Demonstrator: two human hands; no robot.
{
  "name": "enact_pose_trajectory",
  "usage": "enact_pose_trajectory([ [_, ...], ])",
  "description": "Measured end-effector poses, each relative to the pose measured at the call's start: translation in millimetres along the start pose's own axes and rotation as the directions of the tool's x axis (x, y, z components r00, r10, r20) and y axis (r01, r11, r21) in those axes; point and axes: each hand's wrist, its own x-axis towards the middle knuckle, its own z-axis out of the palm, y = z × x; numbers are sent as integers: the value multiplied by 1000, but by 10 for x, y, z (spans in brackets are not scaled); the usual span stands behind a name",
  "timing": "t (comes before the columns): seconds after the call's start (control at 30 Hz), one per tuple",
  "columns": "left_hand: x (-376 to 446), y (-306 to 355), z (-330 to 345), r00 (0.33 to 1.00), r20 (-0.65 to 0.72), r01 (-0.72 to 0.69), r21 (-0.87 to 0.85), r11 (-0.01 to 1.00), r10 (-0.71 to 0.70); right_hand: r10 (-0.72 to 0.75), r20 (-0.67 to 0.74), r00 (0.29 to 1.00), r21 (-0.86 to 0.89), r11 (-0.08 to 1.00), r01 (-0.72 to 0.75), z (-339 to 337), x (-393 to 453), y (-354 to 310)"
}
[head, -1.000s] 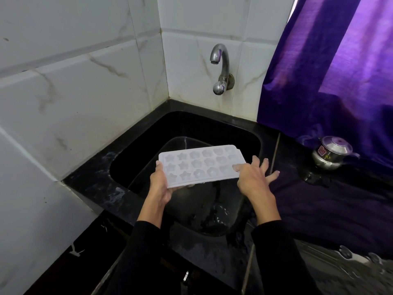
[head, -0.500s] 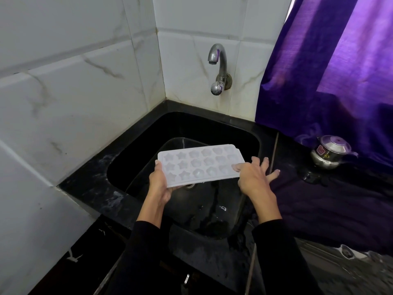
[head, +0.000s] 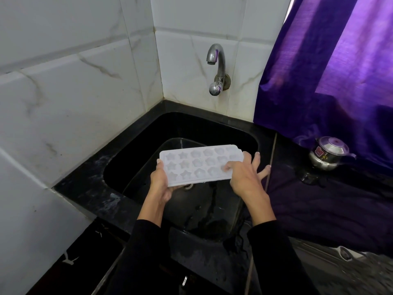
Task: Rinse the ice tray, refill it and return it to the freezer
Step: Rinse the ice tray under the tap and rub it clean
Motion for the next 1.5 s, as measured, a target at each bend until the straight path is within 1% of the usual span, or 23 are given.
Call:
enact_pose_trajectory([
  [0.37, -8, -49, 2, 1000, -9, 7, -3, 1000, -7, 20, 66, 998, -53, 998, -16, -7, 35, 15],
  [0.47, -21, -53, 3, 1000, -9, 10, -10, 1000, -10, 22, 57, 998, -27, 999, -21, 3, 36, 50],
  [0.6, -28, -57, -3, 1000, -13, 4, -21, 1000, -4, -10, 13, 1000, -46, 999, 10, 7, -12, 17],
  [0.77, -47, -54, -14, 999, -25, -25, -27, 999, 24, -33, 28, 999, -58, 998, 35, 3, -39, 8],
  [0.93, -65, -73, -12, 1000, -19, -18, -21, 1000, 18, 3, 15, 1000, -50, 999, -2, -14, -54, -21],
  [1.07, -78, -72, -16, 999, -13, -33, -29, 999, 33, -4, 10, 1000, -66, 998, 5, -18, -91, -63],
  [1.2, -81, -80, -29, 999, -15, -34, -25, 999, 34, 3, 36, 999, -46, 999, -1, -42, -100, -54],
  [1.3, -82, -81, -36, 1000, -14, -28, -19, 999, 28, -4, -9, 1000, -27, 1000, 3, -43, -111, -49],
  [1.4, -78, -80, -42, 1000, -5, -30, -12, 999, 30, -54, -80, 995, -24, 998, 52, -24, -131, -75],
  [1.5, -83, -69, -27, 999, -3, -34, -9, 999, 34, -91, -72, 993, -32, 996, 88, -10, -145, -135],
])
